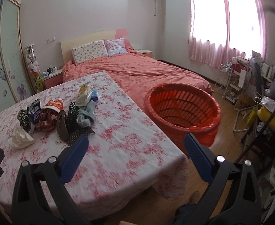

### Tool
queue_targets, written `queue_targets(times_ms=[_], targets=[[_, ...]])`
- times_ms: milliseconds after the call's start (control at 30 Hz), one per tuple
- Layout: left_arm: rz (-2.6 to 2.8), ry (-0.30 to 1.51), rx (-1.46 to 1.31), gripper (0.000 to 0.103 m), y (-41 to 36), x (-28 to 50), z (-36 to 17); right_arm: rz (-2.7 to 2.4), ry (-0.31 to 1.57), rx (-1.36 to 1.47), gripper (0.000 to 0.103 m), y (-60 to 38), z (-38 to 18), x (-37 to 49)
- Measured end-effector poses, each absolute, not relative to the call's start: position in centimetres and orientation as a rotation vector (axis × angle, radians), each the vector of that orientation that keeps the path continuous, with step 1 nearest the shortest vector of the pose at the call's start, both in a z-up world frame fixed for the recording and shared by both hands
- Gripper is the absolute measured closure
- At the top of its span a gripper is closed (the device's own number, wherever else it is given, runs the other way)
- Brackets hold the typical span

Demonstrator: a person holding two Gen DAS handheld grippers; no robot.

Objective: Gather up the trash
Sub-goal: 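Grasp the grey-green cloth with the right tool while the left tool approaches the white paper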

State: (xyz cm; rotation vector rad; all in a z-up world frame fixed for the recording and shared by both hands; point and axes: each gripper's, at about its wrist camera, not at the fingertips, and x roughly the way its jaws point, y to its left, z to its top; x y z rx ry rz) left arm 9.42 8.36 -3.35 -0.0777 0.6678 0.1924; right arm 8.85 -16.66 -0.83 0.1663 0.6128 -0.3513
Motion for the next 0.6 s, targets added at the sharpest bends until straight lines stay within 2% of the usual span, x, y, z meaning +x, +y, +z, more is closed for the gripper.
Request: queue_targets(times_ms=[167,333,600], targets=[[0.232,0.695,-0.090,0.002,10.9,12.4,-4.0,-0.254,0.643,0.169,0.012,-15.6,-2.0,14.2],[0.213,0.709,-0.079,0.003,11.7,14.7,-4.6,-0.140,0.749,0.225,0.033,-15.3,-4.2,20.6],[0.120,0.746,-0.059,0.007,11.0,17.0,-6.1,-0.083,0.856,0.232,0.055,-14.0,-7.1,26.6]])
